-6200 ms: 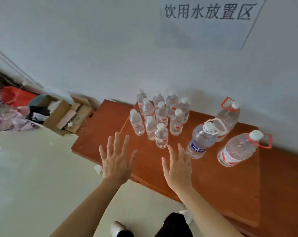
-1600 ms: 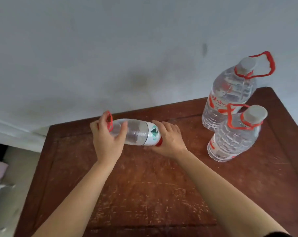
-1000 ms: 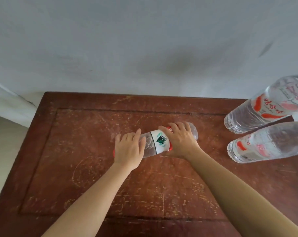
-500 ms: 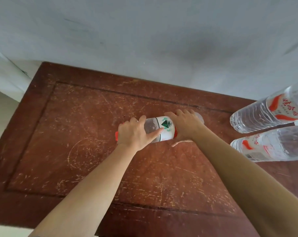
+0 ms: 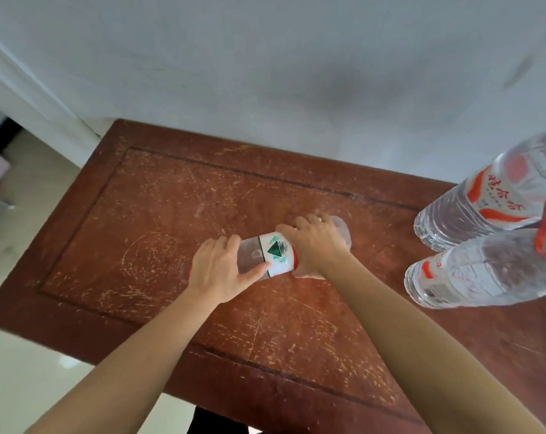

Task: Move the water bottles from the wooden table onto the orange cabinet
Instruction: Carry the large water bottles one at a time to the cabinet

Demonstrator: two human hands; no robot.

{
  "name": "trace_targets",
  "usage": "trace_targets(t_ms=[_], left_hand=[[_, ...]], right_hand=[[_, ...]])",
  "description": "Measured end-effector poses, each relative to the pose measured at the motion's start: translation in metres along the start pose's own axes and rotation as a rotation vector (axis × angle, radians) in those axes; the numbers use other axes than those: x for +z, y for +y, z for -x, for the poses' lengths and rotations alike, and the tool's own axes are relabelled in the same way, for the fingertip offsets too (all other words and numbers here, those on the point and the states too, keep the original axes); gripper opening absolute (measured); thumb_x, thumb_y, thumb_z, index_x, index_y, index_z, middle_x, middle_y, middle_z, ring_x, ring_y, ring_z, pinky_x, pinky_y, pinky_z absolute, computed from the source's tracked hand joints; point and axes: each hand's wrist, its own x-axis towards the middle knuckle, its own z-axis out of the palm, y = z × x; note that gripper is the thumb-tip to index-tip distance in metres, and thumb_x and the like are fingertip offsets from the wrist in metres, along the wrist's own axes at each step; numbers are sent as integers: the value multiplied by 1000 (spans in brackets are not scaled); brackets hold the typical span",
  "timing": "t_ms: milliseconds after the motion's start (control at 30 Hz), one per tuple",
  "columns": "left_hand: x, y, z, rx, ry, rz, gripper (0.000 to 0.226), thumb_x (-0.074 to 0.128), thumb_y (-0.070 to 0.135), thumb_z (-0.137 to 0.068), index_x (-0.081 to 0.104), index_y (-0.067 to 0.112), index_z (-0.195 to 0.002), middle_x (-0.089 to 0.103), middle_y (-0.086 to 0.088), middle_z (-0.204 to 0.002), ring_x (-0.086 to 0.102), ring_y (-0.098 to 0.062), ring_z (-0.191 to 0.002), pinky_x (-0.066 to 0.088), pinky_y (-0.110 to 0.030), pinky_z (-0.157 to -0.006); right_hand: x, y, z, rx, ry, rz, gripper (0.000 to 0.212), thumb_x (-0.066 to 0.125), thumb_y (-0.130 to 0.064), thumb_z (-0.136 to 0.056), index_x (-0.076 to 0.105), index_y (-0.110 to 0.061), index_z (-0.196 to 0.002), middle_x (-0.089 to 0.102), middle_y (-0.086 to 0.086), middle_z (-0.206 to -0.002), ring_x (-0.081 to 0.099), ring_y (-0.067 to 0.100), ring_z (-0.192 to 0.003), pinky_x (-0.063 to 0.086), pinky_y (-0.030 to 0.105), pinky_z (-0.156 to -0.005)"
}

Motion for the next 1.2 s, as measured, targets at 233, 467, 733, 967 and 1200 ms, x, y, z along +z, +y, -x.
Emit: trace_targets(t_ms=[233, 467, 733, 967, 1200], left_hand=[[-8, 21, 63, -8, -10, 3, 95, 32, 94, -76, 62, 17, -123, 73, -2, -97, 71, -22, -79, 51, -39, -72], [-30, -2, 138, -181, -138, 43, 97, 59, 87, -59, 53, 23, -133, 69, 3, -97, 70, -21, -79, 51, -39, -72], [-89, -94, 320, -642, 24, -22, 87, 62, 76, -50, 56, 27, -122, 69, 2, -86, 67, -25, -61, 51, -37, -59], [-171, -163, 588, -1089, 183, -123, 93, 83, 64, -39, 64, 29, -123, 72, 1, -101, 72, -22, -77, 50, -33, -54], [-206, -174, 787, -1397, 530, -279, 80, 88, 42, -44, 71, 24, -120, 72, -7, -105, 72, -27, -89, 54, -34, -63]], right_hand=[[39, -33, 65, 67, 189, -88, 71, 85, -58, -60, 61, -32, -122, 70, 3, -107, 66, 29, -100, 45, 51, -96], [19, -84, 66, -136, 200, -41, 77, 87, -54, -55, 59, -33, -123, 69, 2, -109, 64, 29, -104, 31, 51, -100], [-45, -283, 63, -580, 319, -18, 69, 83, -43, -54, 60, -32, -119, 67, -1, -102, 64, 28, -97, 46, 51, -93], [-90, -559, 141, -1041, 590, -169, 70, 78, -30, -54, 61, -27, -122, 62, 0, -108, 57, 27, -99, 42, 50, -97], [-113, -768, 239, -1415, 769, -262, 55, 77, -30, -69, 64, -25, -122, 62, 3, -114, 58, 29, -108, 34, 52, -108]])
